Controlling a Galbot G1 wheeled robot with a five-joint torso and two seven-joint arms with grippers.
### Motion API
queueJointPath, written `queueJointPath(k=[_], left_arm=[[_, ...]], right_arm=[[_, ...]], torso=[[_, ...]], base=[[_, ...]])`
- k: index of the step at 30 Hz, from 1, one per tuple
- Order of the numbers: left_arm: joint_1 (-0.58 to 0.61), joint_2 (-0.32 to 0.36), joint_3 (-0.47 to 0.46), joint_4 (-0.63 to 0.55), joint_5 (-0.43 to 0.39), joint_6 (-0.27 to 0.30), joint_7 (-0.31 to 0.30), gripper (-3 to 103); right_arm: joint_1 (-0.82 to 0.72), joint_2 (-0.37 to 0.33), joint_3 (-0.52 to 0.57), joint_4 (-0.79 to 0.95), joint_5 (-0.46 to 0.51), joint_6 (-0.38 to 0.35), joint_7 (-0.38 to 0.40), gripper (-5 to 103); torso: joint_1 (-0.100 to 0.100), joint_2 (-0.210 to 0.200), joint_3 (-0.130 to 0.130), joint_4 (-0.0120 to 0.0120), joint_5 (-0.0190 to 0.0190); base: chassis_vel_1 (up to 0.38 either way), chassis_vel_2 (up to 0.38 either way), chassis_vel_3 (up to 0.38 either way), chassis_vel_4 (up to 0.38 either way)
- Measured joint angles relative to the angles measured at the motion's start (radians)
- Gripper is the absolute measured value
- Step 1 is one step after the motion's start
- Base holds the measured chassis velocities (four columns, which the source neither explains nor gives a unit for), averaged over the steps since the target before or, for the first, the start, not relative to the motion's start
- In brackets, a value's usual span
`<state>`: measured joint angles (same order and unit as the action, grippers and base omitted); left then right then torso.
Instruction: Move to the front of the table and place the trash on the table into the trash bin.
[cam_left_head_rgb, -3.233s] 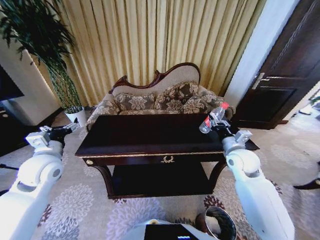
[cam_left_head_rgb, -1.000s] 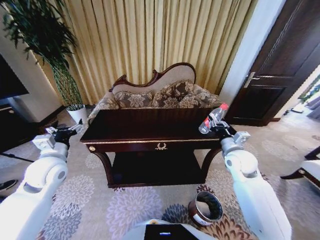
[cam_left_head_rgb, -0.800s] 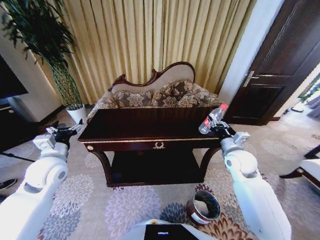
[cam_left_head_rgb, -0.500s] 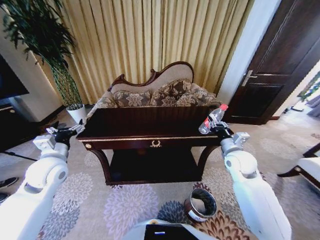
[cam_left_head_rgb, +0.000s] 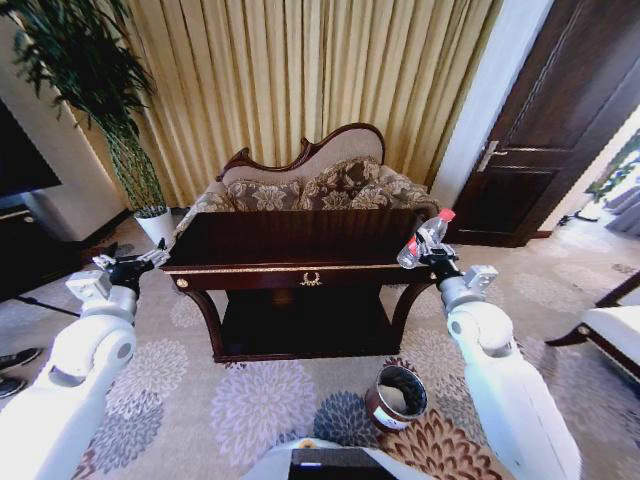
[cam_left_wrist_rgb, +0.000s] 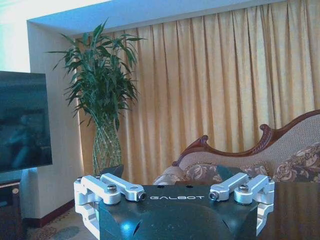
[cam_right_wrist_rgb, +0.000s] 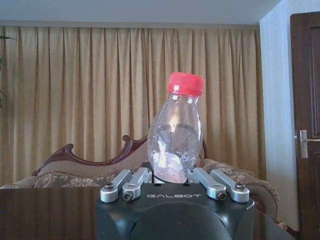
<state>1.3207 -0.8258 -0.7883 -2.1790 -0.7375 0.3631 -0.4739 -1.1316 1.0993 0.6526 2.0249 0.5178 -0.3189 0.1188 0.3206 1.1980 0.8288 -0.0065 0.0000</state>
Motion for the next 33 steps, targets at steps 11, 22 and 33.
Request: queueJointPath(k=[11,22,33], left_arm=[[0.001,-0.003,0.002,0.001,0.001,-0.005,0.003,100],[0.013,-0.008,0.007,-0.007,0.008,-0.011,0.003,100],[0.019,-0.015,0.004,-0.005,0.024,-0.018,0.006,100]], right_arm=[[0.001,0.000,0.000,-0.001,0.000,0.000,0.000,27],[-0.005,0.006,-0.003,-0.003,-0.004,0.009,0.000,27],[-0.015,0.020,-0.016,-0.014,-0.062,0.026,0.000,27]], torso=[[0.000,0.000,0.000,-0.0001,0.0001],[0.000,0.000,0.000,0.0000,0.0000],[0.000,0.000,0.000,-0.0001,0.0001]], base=[[0.080,-0.092,-0.083,0.085],[0.064,-0.088,-0.054,0.085],[-0.004,-0.040,0.001,0.041]])
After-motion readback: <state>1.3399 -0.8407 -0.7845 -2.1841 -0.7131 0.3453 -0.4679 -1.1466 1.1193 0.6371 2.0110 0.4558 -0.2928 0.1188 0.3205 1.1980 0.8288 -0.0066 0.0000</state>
